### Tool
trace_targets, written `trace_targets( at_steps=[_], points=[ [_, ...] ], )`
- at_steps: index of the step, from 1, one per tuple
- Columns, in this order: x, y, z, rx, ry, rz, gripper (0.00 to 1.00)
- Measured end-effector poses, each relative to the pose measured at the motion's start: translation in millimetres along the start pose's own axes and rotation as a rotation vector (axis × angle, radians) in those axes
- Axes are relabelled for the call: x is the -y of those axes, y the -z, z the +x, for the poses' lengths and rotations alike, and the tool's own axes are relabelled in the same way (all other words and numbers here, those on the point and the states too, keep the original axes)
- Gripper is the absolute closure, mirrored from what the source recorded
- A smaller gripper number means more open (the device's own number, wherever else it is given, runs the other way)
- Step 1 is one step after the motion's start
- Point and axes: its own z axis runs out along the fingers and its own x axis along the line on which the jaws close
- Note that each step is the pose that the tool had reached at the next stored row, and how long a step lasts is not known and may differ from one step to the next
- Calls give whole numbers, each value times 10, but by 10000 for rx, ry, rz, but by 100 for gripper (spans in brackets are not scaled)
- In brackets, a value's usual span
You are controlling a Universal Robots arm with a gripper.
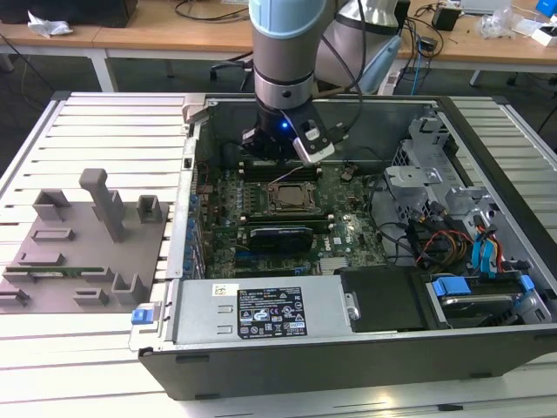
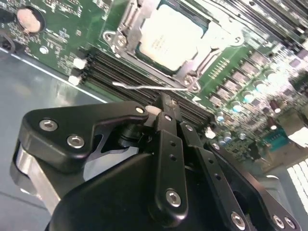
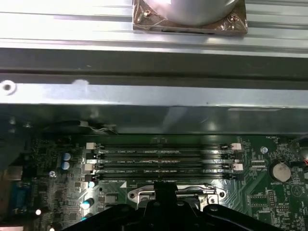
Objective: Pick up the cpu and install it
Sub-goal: 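Install the first cpu locking lever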
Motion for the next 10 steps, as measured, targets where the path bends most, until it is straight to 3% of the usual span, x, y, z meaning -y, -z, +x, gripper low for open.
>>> trace_targets(
  at_steps=[10],
  points=[
    [16, -86, -107, 10, 1, -1, 89]
  ],
)
